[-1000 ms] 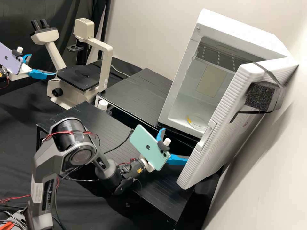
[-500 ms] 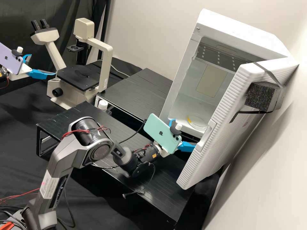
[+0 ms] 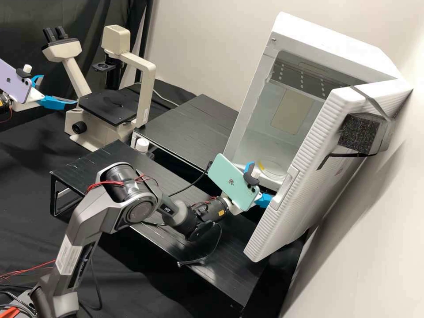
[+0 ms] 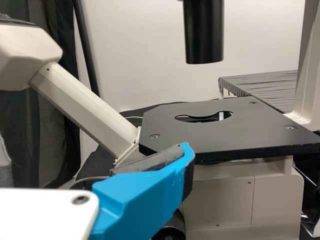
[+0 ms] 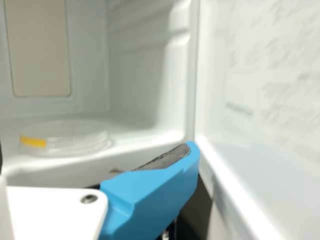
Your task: Take out the petri dish and place it under the microscope.
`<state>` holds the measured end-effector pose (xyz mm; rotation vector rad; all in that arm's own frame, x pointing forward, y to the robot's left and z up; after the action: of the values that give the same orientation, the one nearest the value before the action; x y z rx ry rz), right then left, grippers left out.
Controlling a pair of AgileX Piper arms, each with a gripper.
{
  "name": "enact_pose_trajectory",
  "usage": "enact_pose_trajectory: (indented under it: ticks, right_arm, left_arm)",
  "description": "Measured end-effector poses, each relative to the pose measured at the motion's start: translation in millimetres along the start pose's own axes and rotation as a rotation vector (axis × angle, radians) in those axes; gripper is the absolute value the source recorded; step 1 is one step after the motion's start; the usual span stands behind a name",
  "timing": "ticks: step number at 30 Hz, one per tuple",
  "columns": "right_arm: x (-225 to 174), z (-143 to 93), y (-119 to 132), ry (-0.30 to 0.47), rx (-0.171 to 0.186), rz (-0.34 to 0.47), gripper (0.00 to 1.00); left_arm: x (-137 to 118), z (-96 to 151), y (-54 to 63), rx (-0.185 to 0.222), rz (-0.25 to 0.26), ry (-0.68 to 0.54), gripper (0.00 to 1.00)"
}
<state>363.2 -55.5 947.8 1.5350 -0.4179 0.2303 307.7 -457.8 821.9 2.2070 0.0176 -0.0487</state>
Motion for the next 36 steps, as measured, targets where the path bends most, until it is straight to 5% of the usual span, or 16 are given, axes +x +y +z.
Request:
enact_pose_trajectory:
  ticks: [12, 18, 25, 36]
  right_arm:
    - [10, -15, 9, 0.019, 0.023, -0.01, 1.0]
    - [25, -29, -5, 0.046, 0.034, -0.048, 1.0]
    - [44, -21, -32, 0.008, -0.026, -0.123, 1.0]
    - [63, -12, -41, -0.001, -0.029, -0.106, 1.0]
  left_arm:
    - [0, 0, 0.0, 0.0, 0.0, 0.0, 1.0]
    - [0, 0, 0.0, 0.0, 0.0, 0.0, 1.0]
    - [0, 0, 0.0, 0.0, 0.0, 0.0, 1.0]
    - [0, 0, 0.0, 0.0, 0.0, 0.0, 1.0]
